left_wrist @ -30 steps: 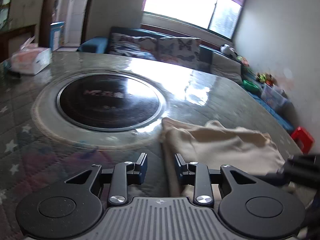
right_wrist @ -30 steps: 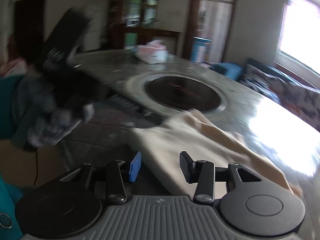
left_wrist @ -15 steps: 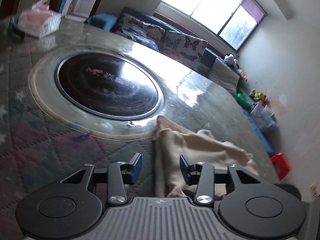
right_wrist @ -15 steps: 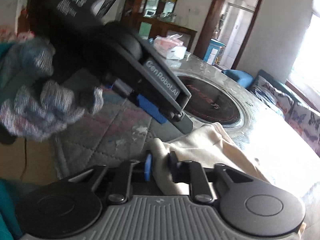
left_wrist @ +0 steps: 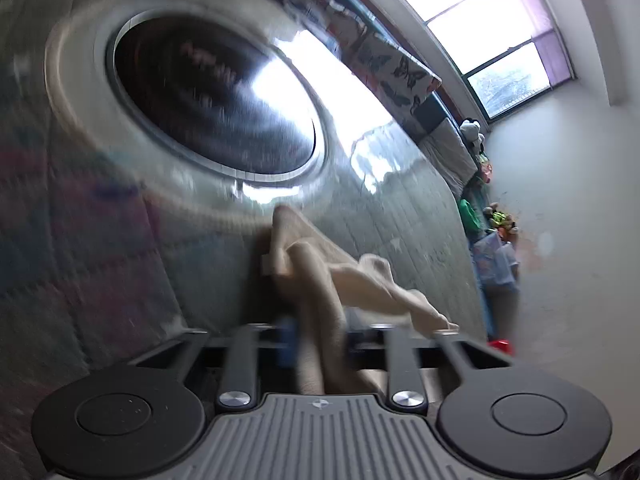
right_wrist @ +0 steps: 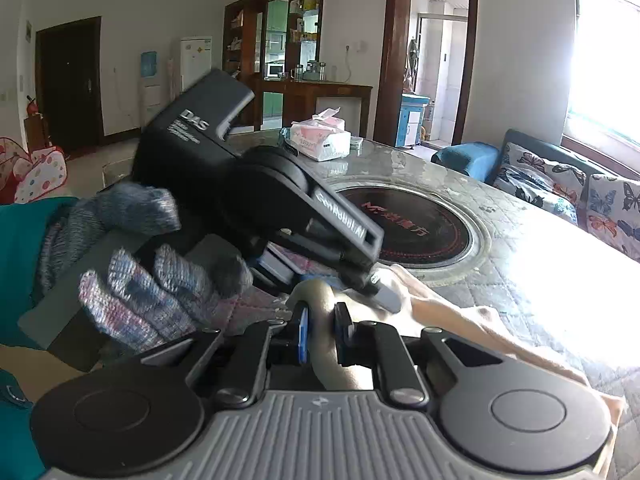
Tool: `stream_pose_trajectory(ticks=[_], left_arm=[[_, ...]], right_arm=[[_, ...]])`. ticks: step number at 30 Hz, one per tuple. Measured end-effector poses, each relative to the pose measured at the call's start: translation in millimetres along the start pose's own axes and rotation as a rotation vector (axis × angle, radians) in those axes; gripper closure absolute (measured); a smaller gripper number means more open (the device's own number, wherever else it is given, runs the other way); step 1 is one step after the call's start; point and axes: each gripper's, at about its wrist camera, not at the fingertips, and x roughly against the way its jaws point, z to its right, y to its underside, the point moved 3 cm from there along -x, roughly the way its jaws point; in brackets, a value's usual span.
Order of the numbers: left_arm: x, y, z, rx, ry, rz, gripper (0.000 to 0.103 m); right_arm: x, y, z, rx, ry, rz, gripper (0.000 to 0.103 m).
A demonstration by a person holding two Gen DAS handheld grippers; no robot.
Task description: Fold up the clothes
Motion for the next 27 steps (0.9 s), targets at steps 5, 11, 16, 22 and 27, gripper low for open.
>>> stream_pose_trajectory(ticks=[5, 11, 16, 22, 27], left_arm=[[0.9, 0.3, 0.7, -0.040, -0.027, 0.013, 0.087], [1.4, 4.0, 7.9, -0.098, -0.062, 0.026, 0.087], [1.4, 6.1, 11.3, -0.142, -0.082, 0.034, 0.087], [-0.1, 7.0, 19.5, -0.210, -0.119, 0.046, 0.087], [-0.9, 8.3, 32.8, -0.290, -0.147, 0.068, 0.087]], right_arm=[[17.6, 8.5, 13.0, -0.076, 0.028, 0.023, 0.082], [39.4, 27.5, 76.6, -0.205, 0.247, 0.019, 0.072], [49.3, 58.6, 150.7, -0.374, 0.438, -0.027, 0.065], [48.8, 99.6, 199.2, -0.593, 0.420, -0.031, 0.063], [46.3, 104.1, 199.8, -0.607, 0.380, -0.007, 0.086]])
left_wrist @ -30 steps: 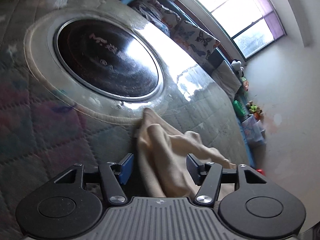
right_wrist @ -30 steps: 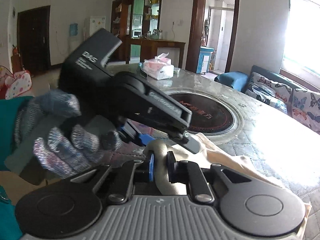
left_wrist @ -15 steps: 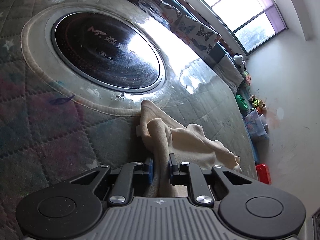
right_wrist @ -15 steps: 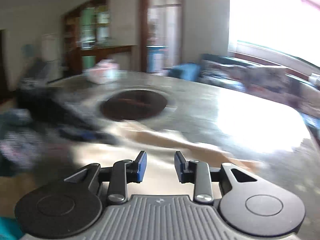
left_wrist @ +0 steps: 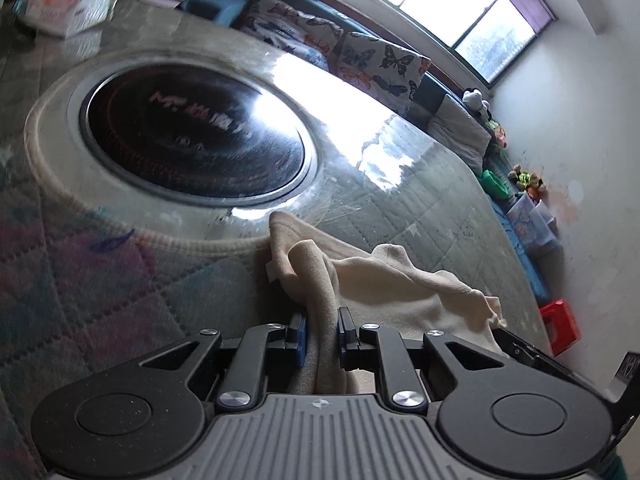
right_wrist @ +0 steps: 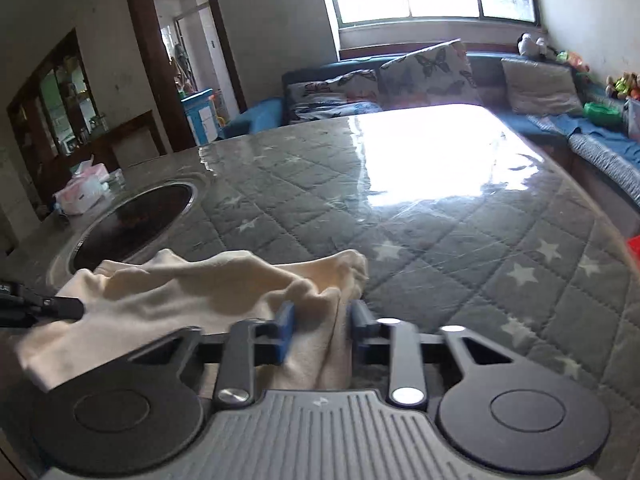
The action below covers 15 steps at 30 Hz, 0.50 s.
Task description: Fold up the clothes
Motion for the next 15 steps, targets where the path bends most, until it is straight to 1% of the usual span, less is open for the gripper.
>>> stream_pose_trajectory(ticks=[1, 5, 7, 10, 12, 15], left_arm=[[1.1, -1.1, 4.0, -0.019, -0.001, 0.007, 0.088], [6.1, -6.9, 24.8, -0.101, 0.004, 0.039, 0.089], [7.2, -9.5, 38.0, -0.135, 0.023, 0.048, 0.089], [3.3, -9.4, 63.4, -0.190, 0.059, 0.052, 0.089], [-2.4, -7.5, 82.5, -0.227, 0.077, 0.054, 0.089], [-16.6, -3.2, 109.9, -0.254, 0.116, 0.037, 0.090]], right_arm=[[1.3, -0.3, -1.4, -0.002, -0.009, 0.004, 0.092], [19.5, -5.5, -8.4, 0.019, -0.005, 0.061, 0.093], [29.9, -12.6, -10.7, 0.033, 0.009, 0.097, 0.093], [47.1, -21.6, -7.9, 0.044, 0.042, 0.143, 0.093], [62.4, -26.4, 0.2, 0.054, 0.084, 0.174, 0.093], [79.1, -30.5, 16.8, 0.054, 0.147, 0.199, 0.093]])
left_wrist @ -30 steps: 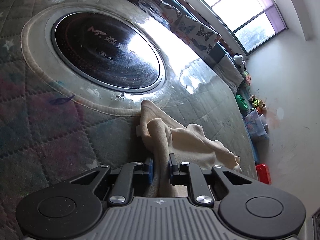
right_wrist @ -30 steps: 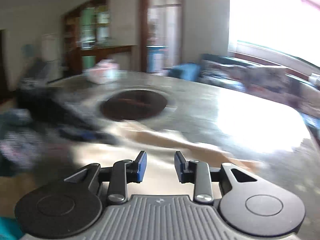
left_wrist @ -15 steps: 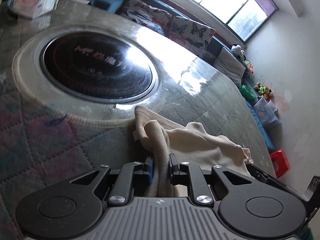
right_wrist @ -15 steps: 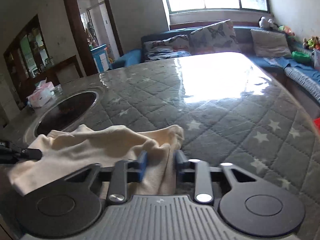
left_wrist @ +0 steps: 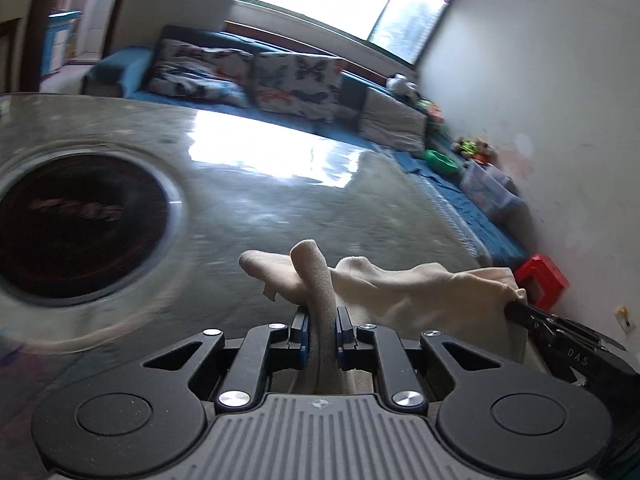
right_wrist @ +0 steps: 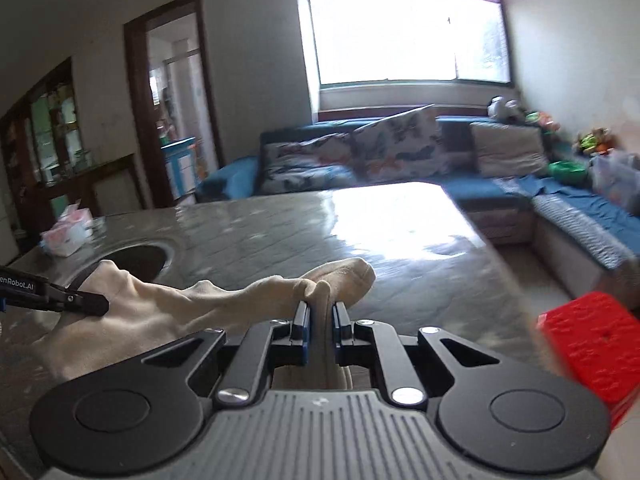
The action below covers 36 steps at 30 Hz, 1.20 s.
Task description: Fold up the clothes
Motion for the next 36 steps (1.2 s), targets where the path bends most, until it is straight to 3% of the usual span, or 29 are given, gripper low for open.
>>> stream_pose_trajectory(ticks=[9, 13, 14, 17, 20, 23, 29, 36], left_arm=[[-58.0, 12.7, 52.7, -0.058, 0.083, -0.076, 0.089], [-79.8, 26.4, 55.9, -0.082, 0.065, -0.131, 0.088], [-82.2, 29.1, 54.8, -0.087, 0.053, -0.140, 0.084], [-80.7, 26.7, 49.1, -0.100, 0.014, -0.132, 0.081], [-75.1, 15.0, 46.4, -0.104, -0.008, -0.103, 0.075], [-72.6, 4.0, 51.8, -0.109, -0.006, -0.069, 0.078], [-87.4, 6.3, 69.8, -0.186, 0.003, -0.076, 0.078], [-113.8, 12.0, 76.7, -0.260, -0.032, -0.100, 0.076]], right_arm=[[26.7, -2.1, 58.3, -0.015, 0.184, 0.029, 0.093], [18.1, 13.6, 79.9, -0.046, 0.243, -0.020, 0.093], [14.7, 18.6, 84.7, -0.056, 0.257, -0.040, 0.092], [7.3, 29.6, 96.4, -0.076, 0.298, -0.083, 0.091], [10.6, 29.6, 100.0, -0.094, 0.289, -0.076, 0.090], [6.7, 21.4, 88.7, -0.081, 0.233, -0.062, 0.090], [-26.5, 16.9, 62.6, -0.059, 0.128, -0.091, 0.086], [-62.5, 22.9, 51.3, -0.024, 0.130, -0.145, 0.077]])
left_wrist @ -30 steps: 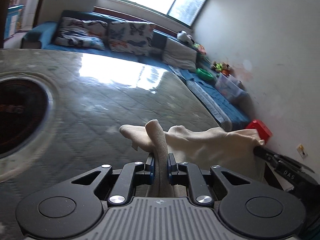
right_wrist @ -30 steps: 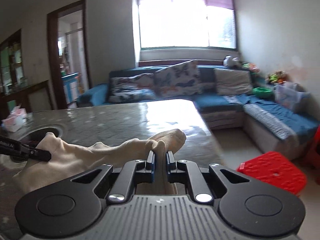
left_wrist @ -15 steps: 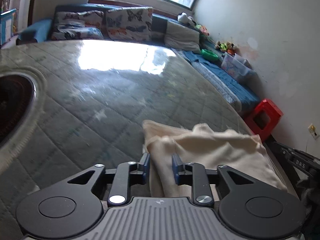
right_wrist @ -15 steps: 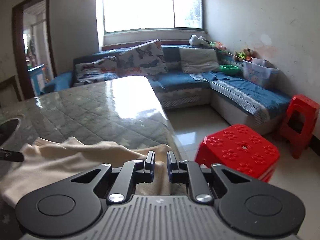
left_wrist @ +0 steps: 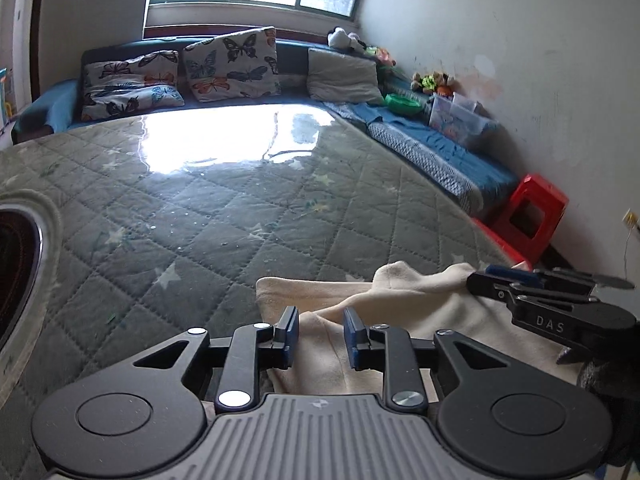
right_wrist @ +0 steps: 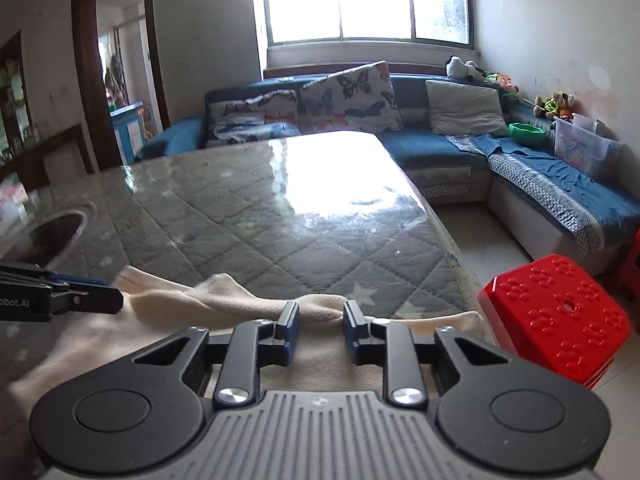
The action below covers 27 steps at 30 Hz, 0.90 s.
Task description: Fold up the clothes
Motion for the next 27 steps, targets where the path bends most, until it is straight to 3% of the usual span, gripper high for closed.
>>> stream_pose_trajectory(ticks=[4, 12, 18, 22, 24, 26, 27], left_arm=[[-6.9, 1.5, -0.3, -0.003, 0.000, -0.005, 0.075], [-1.4, 0.4, 0.0, -0.002, 0.007, 0.002, 0.070], [14.9, 3.0, -5.7, 0.002, 0.001, 0.017, 0.052], [24.5, 8.9, -9.7, 0.008, -0.010, 0.018, 0.045], [29.8, 12.6, -11.1, 0.013, -0.013, 0.018, 0.041], [35.4, 16.5, -11.8, 0.016, -0.015, 0.021, 0.034], [38.8, 18.7, -11.5, 0.014, -0.016, 0.025, 0.032]], right_arm=[[1.8, -5.9, -3.9, 0.020, 0.020, 0.009, 0.072], [-8.2, -13.1, -40.8, 0.095, -0.071, -0.022, 0.070], [-16.1, -14.9, -47.1, 0.110, -0.047, -0.034, 0.062], [3.3, -16.1, -51.9, 0.119, -0.049, 0.006, 0.043], [13.4, -15.4, -54.1, 0.115, -0.052, 0.022, 0.041], [22.1, -13.6, -56.9, 0.114, -0.049, 0.038, 0.023], [26.2, -12.3, -58.4, 0.116, -0.045, 0.045, 0.020]])
